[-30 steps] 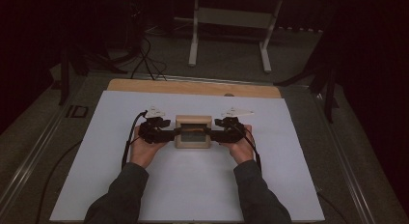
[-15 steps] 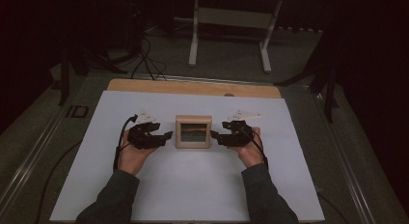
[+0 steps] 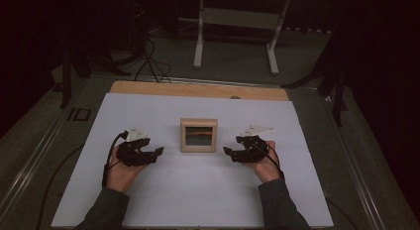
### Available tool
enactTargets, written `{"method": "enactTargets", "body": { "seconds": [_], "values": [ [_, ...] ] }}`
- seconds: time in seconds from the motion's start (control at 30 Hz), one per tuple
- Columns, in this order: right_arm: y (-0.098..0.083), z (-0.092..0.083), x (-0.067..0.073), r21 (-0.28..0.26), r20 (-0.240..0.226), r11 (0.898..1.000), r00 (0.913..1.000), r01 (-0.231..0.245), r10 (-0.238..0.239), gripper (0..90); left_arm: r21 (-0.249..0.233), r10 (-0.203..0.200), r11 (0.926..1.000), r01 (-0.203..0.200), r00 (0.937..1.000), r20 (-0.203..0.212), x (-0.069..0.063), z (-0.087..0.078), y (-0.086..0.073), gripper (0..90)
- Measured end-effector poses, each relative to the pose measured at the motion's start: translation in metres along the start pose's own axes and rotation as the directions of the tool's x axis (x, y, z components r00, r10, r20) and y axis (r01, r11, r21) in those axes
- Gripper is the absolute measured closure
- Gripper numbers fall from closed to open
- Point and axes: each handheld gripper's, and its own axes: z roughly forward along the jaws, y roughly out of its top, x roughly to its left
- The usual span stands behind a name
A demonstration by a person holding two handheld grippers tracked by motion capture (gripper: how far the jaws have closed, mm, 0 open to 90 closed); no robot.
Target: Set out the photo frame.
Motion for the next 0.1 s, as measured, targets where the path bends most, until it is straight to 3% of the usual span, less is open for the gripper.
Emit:
{"method": "enactTargets", "body": {
  "seconds": [0.1],
  "values": [
    [-0.0095, -0.0022, -0.0019, 0.014, 0.010, 1.000, 0.9999, -0.003, 0.003, 30.5, 0.020, 0.012, 0.9997, -0.011, 0.9995, -0.028, 0.0004, -0.0004, -0.0064, 34.5]
  ]
}}
